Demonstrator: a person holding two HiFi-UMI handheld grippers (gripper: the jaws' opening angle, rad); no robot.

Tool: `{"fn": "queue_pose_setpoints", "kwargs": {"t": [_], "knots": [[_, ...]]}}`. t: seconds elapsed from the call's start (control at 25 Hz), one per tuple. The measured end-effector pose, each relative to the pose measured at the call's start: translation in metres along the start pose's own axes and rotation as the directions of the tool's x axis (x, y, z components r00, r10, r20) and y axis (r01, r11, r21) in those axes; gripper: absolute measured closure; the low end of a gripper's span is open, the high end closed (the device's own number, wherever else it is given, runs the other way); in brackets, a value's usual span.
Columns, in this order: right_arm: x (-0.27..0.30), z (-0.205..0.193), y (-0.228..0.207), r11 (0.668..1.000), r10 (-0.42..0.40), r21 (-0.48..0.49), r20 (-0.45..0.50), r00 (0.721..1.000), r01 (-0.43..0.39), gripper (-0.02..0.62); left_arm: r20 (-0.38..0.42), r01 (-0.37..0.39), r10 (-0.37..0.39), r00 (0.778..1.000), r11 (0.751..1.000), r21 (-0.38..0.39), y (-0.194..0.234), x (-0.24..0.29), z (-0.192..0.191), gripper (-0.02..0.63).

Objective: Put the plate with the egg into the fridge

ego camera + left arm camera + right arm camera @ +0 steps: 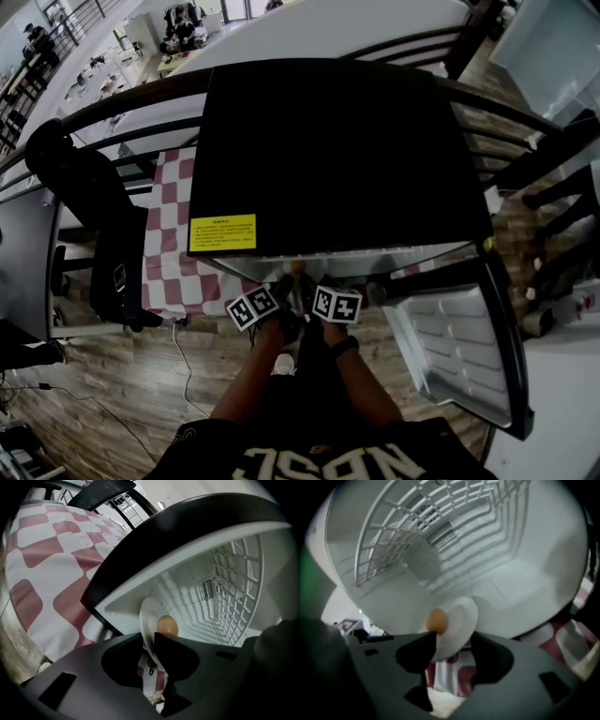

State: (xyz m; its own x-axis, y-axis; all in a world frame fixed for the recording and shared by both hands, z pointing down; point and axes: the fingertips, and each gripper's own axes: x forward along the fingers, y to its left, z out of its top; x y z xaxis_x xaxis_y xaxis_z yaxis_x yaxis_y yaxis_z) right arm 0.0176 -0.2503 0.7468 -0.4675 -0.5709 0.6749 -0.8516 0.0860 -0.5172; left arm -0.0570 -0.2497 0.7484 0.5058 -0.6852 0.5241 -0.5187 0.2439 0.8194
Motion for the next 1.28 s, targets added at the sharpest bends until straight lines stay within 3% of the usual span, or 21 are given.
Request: {"fn": "queue_pose_setpoints", "kwargs": {"t": [0.24, 0.36, 0.44, 0.64, 0.72, 0.8, 0.96, 1.04, 1.12, 1.2, 1.28], "knots": [[-0.009, 0.0, -0.007, 0.986, -0.051, -0.16, 0.021, 0.998, 0.054, 0.302, -0.04, -0.005, 0.01, 0.999, 0.992, 0.126, 0.0, -0.005, -0.005, 0.517], [-0.014, 0.001, -0.014, 0.973, -0.059, -0.22, 0.036, 0.998, 0.065, 0.298, -0.092, -0.013, 0.037, 0.995, 0.968, 0.249, 0.003, -0.008, -0.012, 0.462], [-0.019, 0.003, -0.017, 0.972, -0.052, -0.225, 0.051, 0.997, 0.062, 0.298, -0.12, -0.023, 0.068, 0.991, 0.938, 0.345, 0.005, -0.011, -0.016, 0.421], [-0.037, 0.003, -0.019, 0.963, -0.044, -0.258, 0.13, 0.991, 0.077, 0.298, -0.107, -0.04, 0.106, 0.989, 0.868, 0.494, 0.01, -0.024, -0.018, 0.41], [-0.044, 0.0, -0.016, 0.949, -0.04, -0.303, 0.152, 0.988, 0.085, 0.298, -0.089, -0.044, 0.113, 0.99, 0.827, 0.561, 0.011, -0.03, -0.019, 0.411], [-0.048, -0.005, -0.014, 0.931, -0.038, -0.352, 0.165, 0.985, 0.095, 0.299, -0.059, -0.055, 0.121, 0.991, 0.761, 0.646, 0.013, -0.036, -0.02, 0.411], [-0.049, -0.018, -0.008, 0.894, -0.03, -0.436, 0.18, 0.983, 0.107, 0.299, 0.0, -0.05, 0.082, 0.997, 0.606, 0.794, 0.008, -0.042, -0.024, 0.413], [-0.049, -0.026, -0.006, 0.897, -0.015, -0.431, 0.198, 0.98, 0.1, 0.301, 0.014, -0.045, 0.06, 0.998, 0.552, 0.832, 0.009, -0.041, -0.029, 0.426], [-0.045, -0.033, -0.003, 0.901, -0.005, -0.423, 0.207, 0.978, 0.095, 0.313, 0.026, -0.05, 0.052, 0.998, 0.538, 0.841, 0.011, -0.04, -0.032, 0.448], [-0.041, -0.039, -0.003, 0.9, -0.011, -0.425, 0.208, 0.978, 0.1, 0.351, 0.032, -0.055, 0.051, 0.998, 0.545, 0.837, 0.012, -0.037, -0.034, 0.472], [-0.038, -0.042, -0.003, 0.9, -0.019, -0.422, 0.21, 0.978, 0.108, 0.431, 0.033, -0.054, 0.049, 0.998, 0.546, 0.836, 0.013, -0.035, -0.037, 0.494]]}}
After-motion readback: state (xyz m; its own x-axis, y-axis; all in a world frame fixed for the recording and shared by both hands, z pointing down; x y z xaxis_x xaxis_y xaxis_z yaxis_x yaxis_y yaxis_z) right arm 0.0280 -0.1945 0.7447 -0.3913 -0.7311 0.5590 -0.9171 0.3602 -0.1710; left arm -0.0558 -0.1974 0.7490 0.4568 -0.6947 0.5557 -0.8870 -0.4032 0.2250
